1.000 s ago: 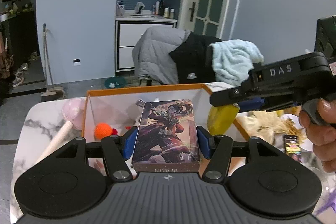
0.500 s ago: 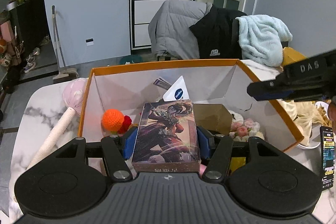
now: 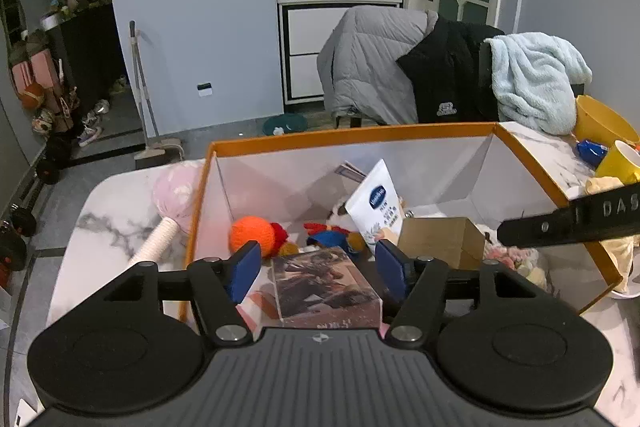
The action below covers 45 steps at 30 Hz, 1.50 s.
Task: Organize objects
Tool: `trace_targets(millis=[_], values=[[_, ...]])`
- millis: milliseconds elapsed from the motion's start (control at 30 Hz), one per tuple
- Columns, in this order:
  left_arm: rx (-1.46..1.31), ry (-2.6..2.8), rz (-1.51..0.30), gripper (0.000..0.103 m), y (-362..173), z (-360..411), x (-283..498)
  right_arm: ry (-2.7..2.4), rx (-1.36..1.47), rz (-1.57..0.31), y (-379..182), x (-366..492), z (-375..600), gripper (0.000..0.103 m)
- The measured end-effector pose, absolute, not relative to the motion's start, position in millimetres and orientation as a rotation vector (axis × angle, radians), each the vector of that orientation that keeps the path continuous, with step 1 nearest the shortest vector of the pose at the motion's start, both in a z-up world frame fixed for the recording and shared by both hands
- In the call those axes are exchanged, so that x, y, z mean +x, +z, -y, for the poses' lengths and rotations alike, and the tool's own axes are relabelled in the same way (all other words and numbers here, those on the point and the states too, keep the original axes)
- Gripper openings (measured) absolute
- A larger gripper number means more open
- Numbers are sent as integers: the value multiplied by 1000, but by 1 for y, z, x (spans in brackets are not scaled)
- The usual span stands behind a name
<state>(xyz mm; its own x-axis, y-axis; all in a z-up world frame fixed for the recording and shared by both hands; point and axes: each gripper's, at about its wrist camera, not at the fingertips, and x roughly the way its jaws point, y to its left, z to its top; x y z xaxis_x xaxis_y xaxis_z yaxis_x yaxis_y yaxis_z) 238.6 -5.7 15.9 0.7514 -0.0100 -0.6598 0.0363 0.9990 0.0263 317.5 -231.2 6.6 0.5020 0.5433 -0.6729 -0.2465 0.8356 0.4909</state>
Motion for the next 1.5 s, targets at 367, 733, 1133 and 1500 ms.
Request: trace_targets(millis=[367, 733, 1133, 1500], values=[[42, -14, -708, 77, 25, -6, 230, 483, 191, -896, 12, 306, 208, 26], [48, -16, -673, 77, 49, -10, 213, 501, 101, -844, 35, 281, 187, 34], [7, -37, -609, 84, 87, -13, 180, 502, 45, -741, 69, 236, 186, 68], [-40, -47, -566, 90, 115, -19, 145, 439, 65, -633, 94, 186, 198, 102]])
